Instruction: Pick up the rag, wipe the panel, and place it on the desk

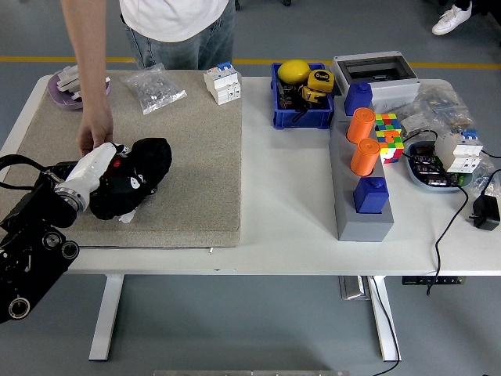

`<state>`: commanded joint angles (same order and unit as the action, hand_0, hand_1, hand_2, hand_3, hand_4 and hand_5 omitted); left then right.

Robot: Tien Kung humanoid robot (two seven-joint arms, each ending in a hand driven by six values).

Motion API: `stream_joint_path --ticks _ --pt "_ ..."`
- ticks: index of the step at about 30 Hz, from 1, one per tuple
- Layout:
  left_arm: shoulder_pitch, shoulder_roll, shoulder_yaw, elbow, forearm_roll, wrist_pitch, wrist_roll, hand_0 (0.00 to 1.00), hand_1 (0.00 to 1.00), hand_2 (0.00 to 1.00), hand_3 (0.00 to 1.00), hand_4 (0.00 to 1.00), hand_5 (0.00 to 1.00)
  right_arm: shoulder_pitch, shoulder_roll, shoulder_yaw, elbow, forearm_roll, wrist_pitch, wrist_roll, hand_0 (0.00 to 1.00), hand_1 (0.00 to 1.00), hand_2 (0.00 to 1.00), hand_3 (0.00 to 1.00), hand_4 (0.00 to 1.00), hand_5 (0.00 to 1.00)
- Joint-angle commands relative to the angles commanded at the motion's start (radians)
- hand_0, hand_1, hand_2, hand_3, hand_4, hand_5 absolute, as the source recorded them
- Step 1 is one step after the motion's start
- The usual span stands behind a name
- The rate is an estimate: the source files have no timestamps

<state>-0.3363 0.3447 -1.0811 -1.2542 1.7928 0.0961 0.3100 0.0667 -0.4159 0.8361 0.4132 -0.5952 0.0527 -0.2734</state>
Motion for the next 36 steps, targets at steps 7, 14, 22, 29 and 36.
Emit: stream_joint_path --ticks 7,14,22,29,36 --pt "0.022 0.014 -0.023 0.013 0.019 0.008 0.003 0.18 0.098 0.514 0.525 0.327 0.002 -0.002 -0.001 0.003 0.0 -0.002 0.0 0.0 0.694 0.644 0.702 0.674 0.998 0.487" --pt "0.047 0.035 -0.054 0.031 0.05 0.017 0.009 0.18 0.098 0.514 0.525 0.328 0.002 -0.004 -0.003 0.004 0.0 -0.002 0.001 0.0 0.695 0.644 0.702 0.674 0.998 0.486" --pt "0.067 0.059 -0.096 0.043 0.076 0.024 0.018 0.18 0.099 0.515 0.528 0.336 0.002 -0.005 -0.003 0.006 0.0 -0.003 0.002 -0.001 0.694 0.644 0.702 0.674 0.998 0.489" --pt "0.083 0.084 -0.135 0.059 0.102 0.024 0.025 0.183 0.099 0.516 0.528 0.341 0.002 -0.006 -0.005 0.009 0.0 -0.004 0.002 -0.001 0.695 0.644 0.702 0.674 0.998 0.489" --pt "0.103 0.105 -0.179 0.076 0.113 0.024 0.03 0.185 0.1 0.516 0.528 0.346 0.002 -0.005 -0.006 0.011 0.0 -0.006 0.003 -0.002 0.695 0.644 0.702 0.675 0.998 0.489"
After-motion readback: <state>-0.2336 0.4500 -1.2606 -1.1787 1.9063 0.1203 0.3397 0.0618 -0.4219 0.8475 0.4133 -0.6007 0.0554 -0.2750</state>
